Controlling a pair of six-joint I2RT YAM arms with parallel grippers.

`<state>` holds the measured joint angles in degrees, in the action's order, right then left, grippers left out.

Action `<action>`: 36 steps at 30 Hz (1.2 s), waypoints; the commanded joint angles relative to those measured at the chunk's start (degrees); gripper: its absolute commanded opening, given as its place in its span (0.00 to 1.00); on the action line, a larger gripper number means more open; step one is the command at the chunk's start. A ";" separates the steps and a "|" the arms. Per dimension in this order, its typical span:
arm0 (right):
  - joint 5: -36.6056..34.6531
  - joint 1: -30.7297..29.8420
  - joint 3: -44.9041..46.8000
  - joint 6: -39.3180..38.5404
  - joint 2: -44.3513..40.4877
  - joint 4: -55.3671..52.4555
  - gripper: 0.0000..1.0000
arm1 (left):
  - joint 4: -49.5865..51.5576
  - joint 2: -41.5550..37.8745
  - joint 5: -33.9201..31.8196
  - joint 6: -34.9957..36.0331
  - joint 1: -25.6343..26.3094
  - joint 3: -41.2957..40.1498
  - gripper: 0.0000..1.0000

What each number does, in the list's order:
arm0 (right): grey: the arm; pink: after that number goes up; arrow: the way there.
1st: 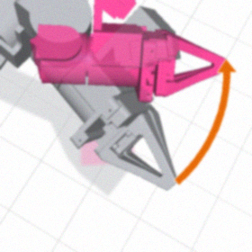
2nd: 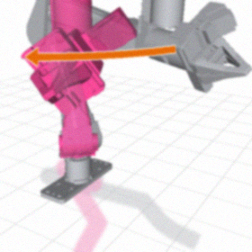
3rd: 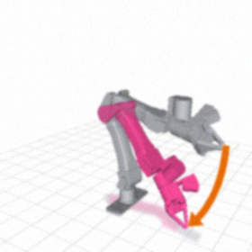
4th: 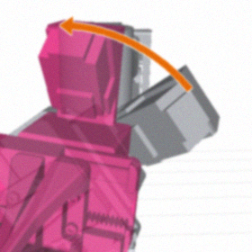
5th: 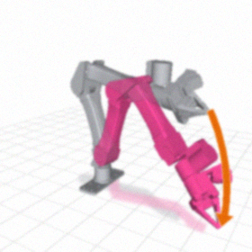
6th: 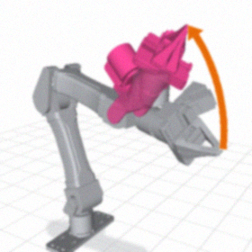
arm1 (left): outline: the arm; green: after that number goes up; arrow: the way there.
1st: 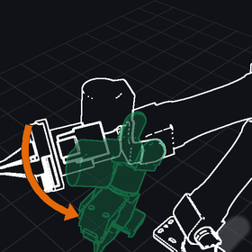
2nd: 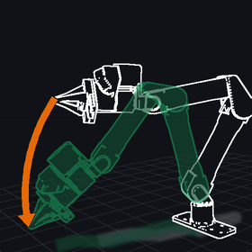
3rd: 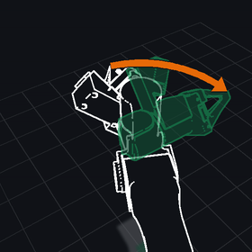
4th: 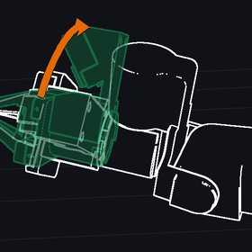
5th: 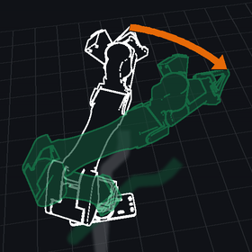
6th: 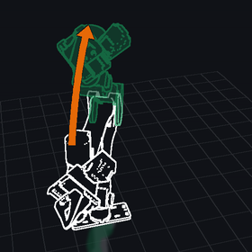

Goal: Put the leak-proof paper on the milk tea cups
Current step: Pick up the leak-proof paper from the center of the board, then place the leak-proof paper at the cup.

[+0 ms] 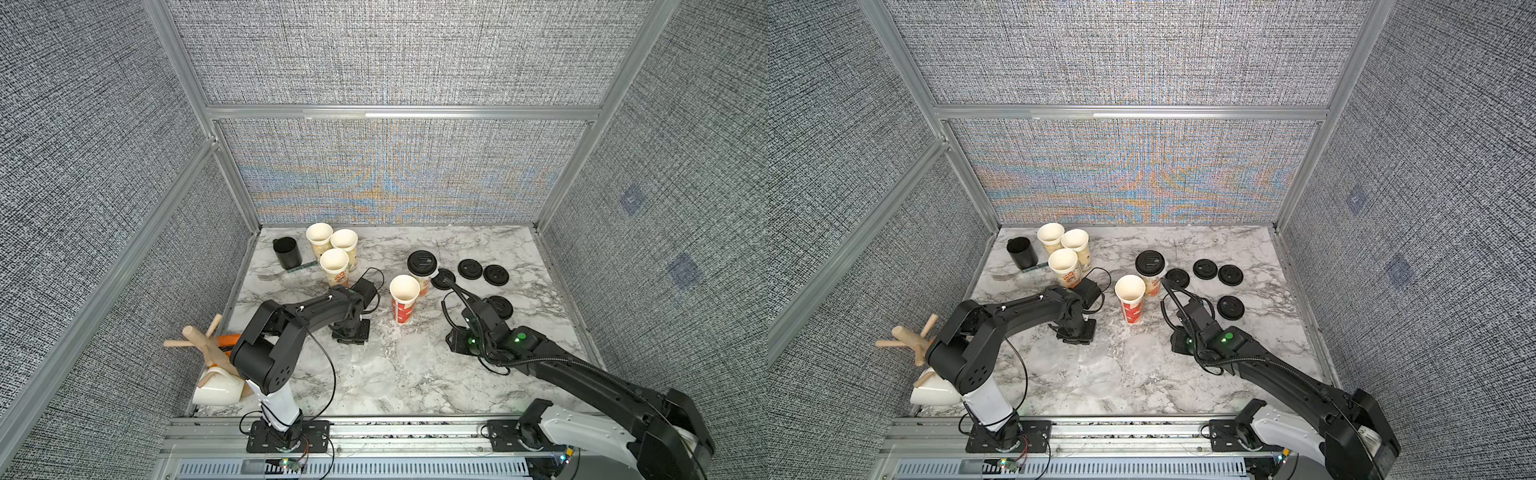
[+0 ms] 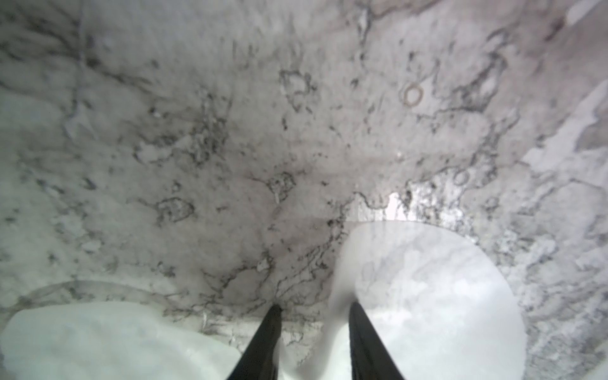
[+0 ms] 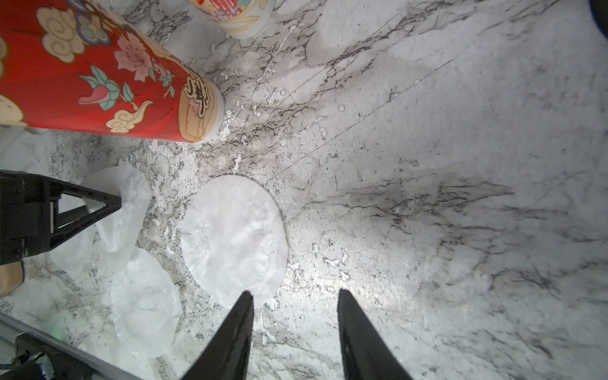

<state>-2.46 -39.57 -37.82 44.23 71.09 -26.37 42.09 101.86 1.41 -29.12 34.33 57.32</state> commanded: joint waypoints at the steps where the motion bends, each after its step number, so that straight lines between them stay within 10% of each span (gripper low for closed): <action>1: -0.18 0.19 -0.46 -0.36 0.16 1.06 0.45 | -1.28 3.07 -0.59 -0.57 -0.01 -3.69 0.28; 21: -1.23 0.63 -1.26 -1.72 -2.24 0.49 0.45 | 19.24 -17.95 -6.64 1.05 0.04 14.60 0.01; 36: -0.16 7.31 -3.17 -7.67 -7.38 -1.04 0.45 | 21.25 -13.17 9.33 12.62 0.96 41.15 0.02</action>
<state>-2.83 -33.19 -40.64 38.48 64.14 -27.38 63.37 85.76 6.35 -19.20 35.05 95.50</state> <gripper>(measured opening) 0.453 0.052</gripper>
